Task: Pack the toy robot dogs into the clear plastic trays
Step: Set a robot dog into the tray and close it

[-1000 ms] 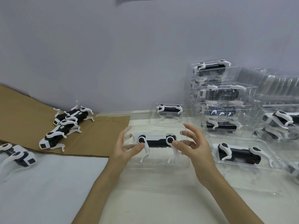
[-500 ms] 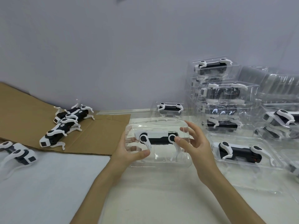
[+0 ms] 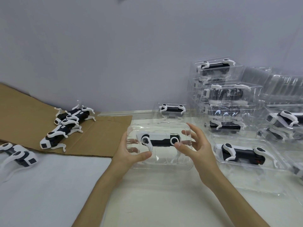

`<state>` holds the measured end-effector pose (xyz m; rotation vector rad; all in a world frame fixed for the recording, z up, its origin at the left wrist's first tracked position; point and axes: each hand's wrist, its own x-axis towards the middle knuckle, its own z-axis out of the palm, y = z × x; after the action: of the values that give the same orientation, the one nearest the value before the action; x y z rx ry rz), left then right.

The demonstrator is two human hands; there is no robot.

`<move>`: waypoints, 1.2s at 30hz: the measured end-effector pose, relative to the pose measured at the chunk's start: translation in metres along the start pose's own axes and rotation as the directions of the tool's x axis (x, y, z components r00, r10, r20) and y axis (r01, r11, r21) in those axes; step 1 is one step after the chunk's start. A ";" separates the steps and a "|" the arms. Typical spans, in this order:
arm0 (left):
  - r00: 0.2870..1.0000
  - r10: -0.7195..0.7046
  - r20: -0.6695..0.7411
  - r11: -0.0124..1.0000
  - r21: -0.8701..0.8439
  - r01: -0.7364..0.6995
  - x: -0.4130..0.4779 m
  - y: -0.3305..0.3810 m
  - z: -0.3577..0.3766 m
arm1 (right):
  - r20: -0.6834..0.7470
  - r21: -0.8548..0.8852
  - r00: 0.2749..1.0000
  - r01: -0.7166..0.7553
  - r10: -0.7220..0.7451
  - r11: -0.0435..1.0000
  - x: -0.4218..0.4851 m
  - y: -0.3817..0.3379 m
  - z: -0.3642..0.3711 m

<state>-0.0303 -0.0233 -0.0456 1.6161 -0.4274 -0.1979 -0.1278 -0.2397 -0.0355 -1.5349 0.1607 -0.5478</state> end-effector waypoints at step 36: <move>0.999 -0.039 0.037 0.959 -0.278 0.048 -0.008 0.020 0.008 | 0.133 0.012 0.978 -0.165 0.162 0.986 0.000 -0.006 -0.003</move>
<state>-0.0439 -0.0283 -0.0277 1.3467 -0.3701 -0.3040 -0.1300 -0.2418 -0.0301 -1.5149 0.1769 -0.3165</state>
